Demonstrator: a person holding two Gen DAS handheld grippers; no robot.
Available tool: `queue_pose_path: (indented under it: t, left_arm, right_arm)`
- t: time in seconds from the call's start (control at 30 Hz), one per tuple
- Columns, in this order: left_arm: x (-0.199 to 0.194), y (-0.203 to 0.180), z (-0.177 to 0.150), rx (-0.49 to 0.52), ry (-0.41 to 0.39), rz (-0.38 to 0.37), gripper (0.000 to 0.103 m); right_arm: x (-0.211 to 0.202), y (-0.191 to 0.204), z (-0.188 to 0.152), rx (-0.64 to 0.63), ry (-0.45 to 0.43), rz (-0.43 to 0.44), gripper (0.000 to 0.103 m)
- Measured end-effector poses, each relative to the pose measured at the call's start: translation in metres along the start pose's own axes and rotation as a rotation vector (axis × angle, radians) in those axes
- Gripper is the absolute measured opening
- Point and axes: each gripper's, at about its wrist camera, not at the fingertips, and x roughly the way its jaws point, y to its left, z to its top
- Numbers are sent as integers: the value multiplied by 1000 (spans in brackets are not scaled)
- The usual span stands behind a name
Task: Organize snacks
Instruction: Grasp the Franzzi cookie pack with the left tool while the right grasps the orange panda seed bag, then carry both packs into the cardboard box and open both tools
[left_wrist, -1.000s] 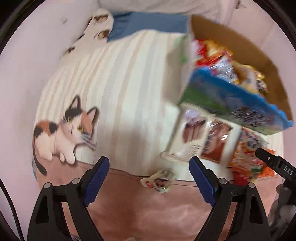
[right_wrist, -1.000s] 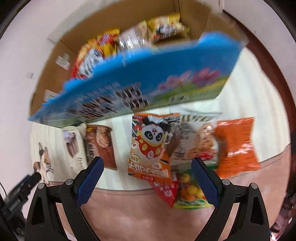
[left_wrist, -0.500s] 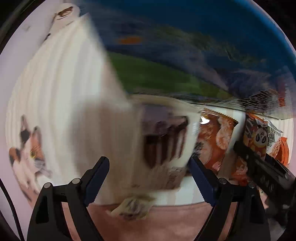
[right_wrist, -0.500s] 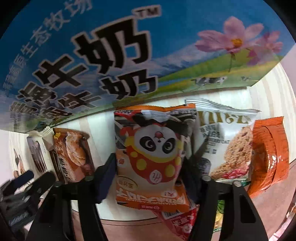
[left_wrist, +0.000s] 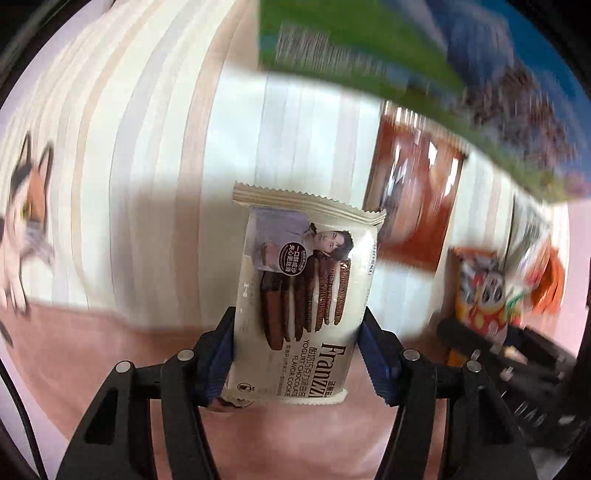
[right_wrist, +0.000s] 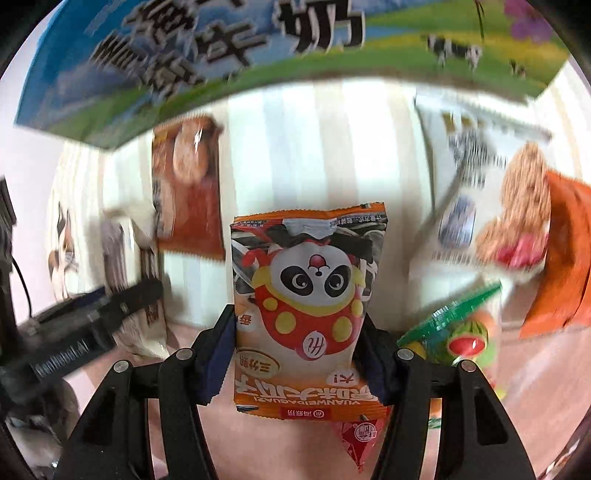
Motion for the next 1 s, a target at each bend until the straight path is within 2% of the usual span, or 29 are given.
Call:
queue_pose_path:
  t: [0.17, 0.33, 0.43, 0.57, 0.8, 1.0]
  left_arm:
    - [22, 1, -1, 19, 49, 21, 61]
    - [33, -4, 5, 40, 48, 42, 61]
    - [39, 6, 7, 37, 43, 47, 61]
    - [41, -5, 1, 36, 30, 55, 61]
    - [19, -28, -24, 64, -6, 86, 58]
    - [-11, -28, -39, 55, -31, 46, 57]
  right_arm:
    - [8, 1, -8, -11, 1, -22, 64]
    - [12, 17, 0, -18, 16, -48, 65]
    - [23, 23, -1, -28, 18, -67, 65]
    - [39, 44, -1, -44, 20, -93, 65]
    - [41, 56, -9, -72, 8, -121, 63]
    - [28, 51, -21, -80, -27, -101, 62]
